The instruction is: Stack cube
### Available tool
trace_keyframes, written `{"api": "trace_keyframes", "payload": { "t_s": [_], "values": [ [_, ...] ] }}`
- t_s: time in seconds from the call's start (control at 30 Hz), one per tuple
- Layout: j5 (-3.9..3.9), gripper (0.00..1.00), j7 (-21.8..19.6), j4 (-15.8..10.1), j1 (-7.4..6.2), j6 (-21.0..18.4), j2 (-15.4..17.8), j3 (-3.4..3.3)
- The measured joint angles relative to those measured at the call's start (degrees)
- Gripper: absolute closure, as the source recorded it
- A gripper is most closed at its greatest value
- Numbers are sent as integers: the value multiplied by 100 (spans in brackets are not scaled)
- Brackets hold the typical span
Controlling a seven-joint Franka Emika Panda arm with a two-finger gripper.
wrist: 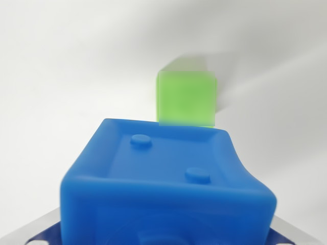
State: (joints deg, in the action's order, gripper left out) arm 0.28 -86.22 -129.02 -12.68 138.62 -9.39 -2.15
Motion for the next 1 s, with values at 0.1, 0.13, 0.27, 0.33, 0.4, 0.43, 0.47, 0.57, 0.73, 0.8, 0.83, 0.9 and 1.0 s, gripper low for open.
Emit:
{"api": "trace_keyframes", "payload": {
  "t_s": [0.1, 0.13, 0.27, 0.33, 0.4, 0.43, 0.47, 0.57, 0.73, 0.8, 0.83, 0.9, 1.0],
  "values": [
    [2, 100, -3, -23, 24, -39, 63, -21],
    [2, 100, -3, -30, 32, -52, 83, -29],
    [3, 100, -6, -59, 64, -99, 159, -53],
    [4, 100, -6, -80, 73, -87, 169, -61],
    [10, 100, -6, -103, 72, -23, 117, -61],
    [13, 100, -6, -112, 71, 21, 72, -61],
    [16, 100, -6, -120, 71, 73, 18, -61],
    [21, 100, -6, -140, 71, 201, -114, -61],
    [33, 100, -5, -171, 71, 405, -280, -61],
    [39, 100, -3, -177, 71, 478, -342, -60],
    [43, 100, -2, -181, 71, 518, -375, -60],
    [49, 100, 0, -186, 71, 599, -452, -59],
    [56, 100, 4, -192, 71, 709, -567, -57]
  ]
}}
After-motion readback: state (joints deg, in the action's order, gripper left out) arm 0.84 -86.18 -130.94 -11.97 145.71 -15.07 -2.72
